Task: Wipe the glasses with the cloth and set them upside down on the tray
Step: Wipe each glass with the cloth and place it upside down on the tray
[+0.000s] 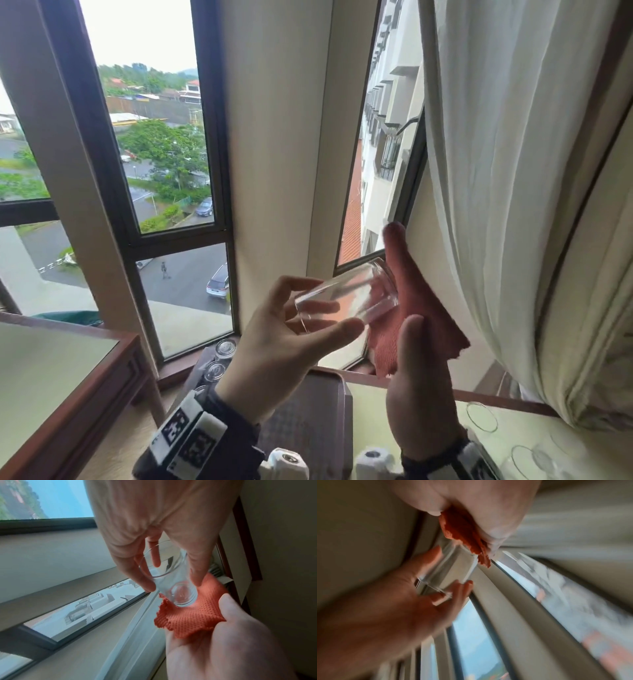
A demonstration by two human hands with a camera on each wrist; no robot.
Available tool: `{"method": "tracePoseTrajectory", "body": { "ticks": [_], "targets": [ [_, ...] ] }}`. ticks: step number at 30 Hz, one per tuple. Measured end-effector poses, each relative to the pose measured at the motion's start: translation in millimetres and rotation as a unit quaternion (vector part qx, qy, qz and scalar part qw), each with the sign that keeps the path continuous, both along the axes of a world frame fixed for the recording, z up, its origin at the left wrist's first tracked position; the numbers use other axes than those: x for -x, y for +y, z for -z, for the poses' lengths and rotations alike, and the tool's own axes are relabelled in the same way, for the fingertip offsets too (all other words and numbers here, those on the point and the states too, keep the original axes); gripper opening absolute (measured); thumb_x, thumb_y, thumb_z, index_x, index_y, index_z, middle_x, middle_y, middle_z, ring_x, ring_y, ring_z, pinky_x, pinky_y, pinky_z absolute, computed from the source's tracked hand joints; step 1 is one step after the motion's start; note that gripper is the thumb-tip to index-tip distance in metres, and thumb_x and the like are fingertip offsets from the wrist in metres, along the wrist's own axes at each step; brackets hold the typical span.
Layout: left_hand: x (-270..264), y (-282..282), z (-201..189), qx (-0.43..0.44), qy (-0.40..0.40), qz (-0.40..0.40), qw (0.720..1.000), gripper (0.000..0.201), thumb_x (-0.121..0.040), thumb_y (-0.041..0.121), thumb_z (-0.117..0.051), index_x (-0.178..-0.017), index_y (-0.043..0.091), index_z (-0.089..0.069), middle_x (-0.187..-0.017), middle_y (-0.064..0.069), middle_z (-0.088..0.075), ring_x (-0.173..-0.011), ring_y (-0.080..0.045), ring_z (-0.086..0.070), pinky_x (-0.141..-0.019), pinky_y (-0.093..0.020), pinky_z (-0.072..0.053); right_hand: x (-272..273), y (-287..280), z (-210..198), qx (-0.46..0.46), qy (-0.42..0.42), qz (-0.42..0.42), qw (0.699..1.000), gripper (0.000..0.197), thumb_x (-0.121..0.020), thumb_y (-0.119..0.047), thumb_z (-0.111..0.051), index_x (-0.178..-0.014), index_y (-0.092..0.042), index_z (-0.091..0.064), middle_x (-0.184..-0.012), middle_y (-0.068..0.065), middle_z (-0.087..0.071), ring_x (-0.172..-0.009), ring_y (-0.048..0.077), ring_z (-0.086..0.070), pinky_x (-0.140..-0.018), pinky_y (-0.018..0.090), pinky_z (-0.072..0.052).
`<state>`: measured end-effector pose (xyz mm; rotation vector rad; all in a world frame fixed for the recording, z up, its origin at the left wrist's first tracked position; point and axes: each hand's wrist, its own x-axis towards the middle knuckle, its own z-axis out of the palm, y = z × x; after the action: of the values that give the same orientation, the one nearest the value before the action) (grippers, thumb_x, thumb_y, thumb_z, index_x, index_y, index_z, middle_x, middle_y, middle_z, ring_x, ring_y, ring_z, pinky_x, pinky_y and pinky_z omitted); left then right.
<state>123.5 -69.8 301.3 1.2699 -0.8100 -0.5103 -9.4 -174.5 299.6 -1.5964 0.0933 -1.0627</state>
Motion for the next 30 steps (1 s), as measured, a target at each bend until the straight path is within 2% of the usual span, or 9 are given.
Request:
{"method": "tracePoseTrajectory", "body": {
  "ticks": [3, 7, 10, 13, 16, 18, 23, 26, 30],
  "targets": [
    [4, -1, -1, 0.029, -0.019, 0.021, 0.999, 0.063, -0.057, 0.036, -0.100, -0.112, 0.030, -0.070, -0.111, -0.008, -0.079, -0.096, -0.030, -0.078, -0.080, -0.037, -0.063, 8, -8, -28, 0.076, -0.038, 0.036, 0.996, 0.041, -0.109, -0.032, -0.036, -0.148, -0.043, -0.042, -0.149, -0.018, -0.050, -0.125, 0.010, -0.057, -0.106, 0.032, -0.046],
    [15, -1, -3, 0.063, -0.058, 0.047, 0.995, 0.065, -0.058, 0.029, -0.099, -0.116, 0.030, -0.070, -0.113, -0.008, -0.078, -0.097, -0.027, -0.077, -0.082, -0.033, -0.063, 26, -25, -42, 0.079, -0.032, 0.086, 0.993, 0.024, -0.102, -0.058, -0.042, -0.117, -0.054, -0.060, -0.104, -0.012, -0.073, -0.054, 0.006, -0.060, -0.052, 0.016, -0.052],
    [24, -5, 1, 0.069, -0.092, 0.049, 0.992, 0.064, -0.059, 0.032, -0.100, -0.115, 0.034, -0.070, -0.114, -0.004, -0.078, -0.096, -0.027, -0.076, -0.082, -0.032, -0.063, 38, -33, -33, 0.033, 0.009, 0.087, 0.996, 0.024, -0.101, -0.026, -0.053, -0.120, -0.014, -0.059, -0.090, -0.005, -0.062, -0.049, 0.013, -0.053, -0.060, 0.004, -0.050],
    [31, -10, 7, 0.045, -0.101, 0.046, 0.993, 0.064, -0.058, 0.041, -0.099, -0.114, 0.037, -0.070, -0.112, 0.001, -0.079, -0.095, -0.023, -0.077, -0.080, -0.031, -0.064, 49, -34, -13, -0.081, 0.060, 0.182, 0.978, 0.048, -0.091, -0.052, -0.044, -0.098, -0.009, -0.064, -0.060, -0.003, -0.063, -0.040, 0.004, -0.056, -0.046, 0.007, -0.046],
    [31, -22, 12, 0.030, -0.067, 0.017, 0.997, 0.071, -0.055, 0.049, -0.097, -0.118, 0.034, -0.068, -0.110, 0.003, -0.079, -0.094, -0.020, -0.079, -0.079, -0.037, -0.067, 47, -24, 10, -0.077, 0.091, 0.198, 0.973, 0.080, -0.078, -0.085, -0.043, -0.127, -0.024, -0.061, -0.108, -0.009, -0.074, -0.096, -0.010, -0.068, -0.078, 0.004, -0.050],
    [30, -29, 12, 0.021, -0.064, 0.013, 0.998, 0.077, -0.054, 0.053, -0.098, -0.121, 0.032, -0.067, -0.111, 0.004, -0.079, -0.095, -0.019, -0.079, -0.079, -0.038, -0.067, 42, -24, 25, -0.004, 0.099, 0.161, 0.982, 0.107, -0.076, -0.091, -0.045, -0.152, -0.016, -0.041, -0.148, 0.000, -0.055, -0.139, 0.011, -0.049, -0.113, 0.023, -0.040],
    [31, -34, 8, -0.006, -0.113, 0.060, 0.992, 0.072, -0.059, 0.049, -0.100, -0.122, 0.032, -0.067, -0.111, 0.010, -0.078, -0.096, -0.016, -0.078, -0.080, -0.032, -0.066, 53, -34, 2, 0.311, 0.143, 0.262, 0.902, 0.056, -0.106, -0.042, -0.037, -0.153, -0.012, -0.041, -0.164, 0.009, -0.030, -0.154, 0.023, -0.024, -0.123, 0.031, -0.026],
    [32, -32, 10, 0.008, -0.102, 0.096, 0.990, 0.066, -0.059, 0.041, -0.099, -0.119, 0.037, -0.071, -0.113, 0.001, -0.079, -0.098, -0.023, -0.077, -0.083, -0.033, -0.064, 60, -50, -17, 0.293, 0.123, 0.236, 0.918, 0.034, -0.103, -0.036, -0.046, -0.118, -0.014, -0.069, -0.116, 0.003, -0.073, -0.110, 0.017, -0.069, -0.091, 0.026, -0.056],
    [34, -37, 18, 0.036, -0.040, 0.087, 0.995, 0.064, -0.060, 0.031, -0.101, -0.118, 0.031, -0.072, -0.112, -0.008, -0.079, -0.096, -0.029, -0.078, -0.079, -0.038, -0.065, 64, -45, -19, -0.024, 0.107, 0.184, 0.977, 0.038, -0.099, -0.055, -0.046, -0.085, -0.026, -0.066, -0.064, 0.002, -0.063, -0.055, 0.011, -0.062, -0.052, 0.016, -0.048]
  ]
}}
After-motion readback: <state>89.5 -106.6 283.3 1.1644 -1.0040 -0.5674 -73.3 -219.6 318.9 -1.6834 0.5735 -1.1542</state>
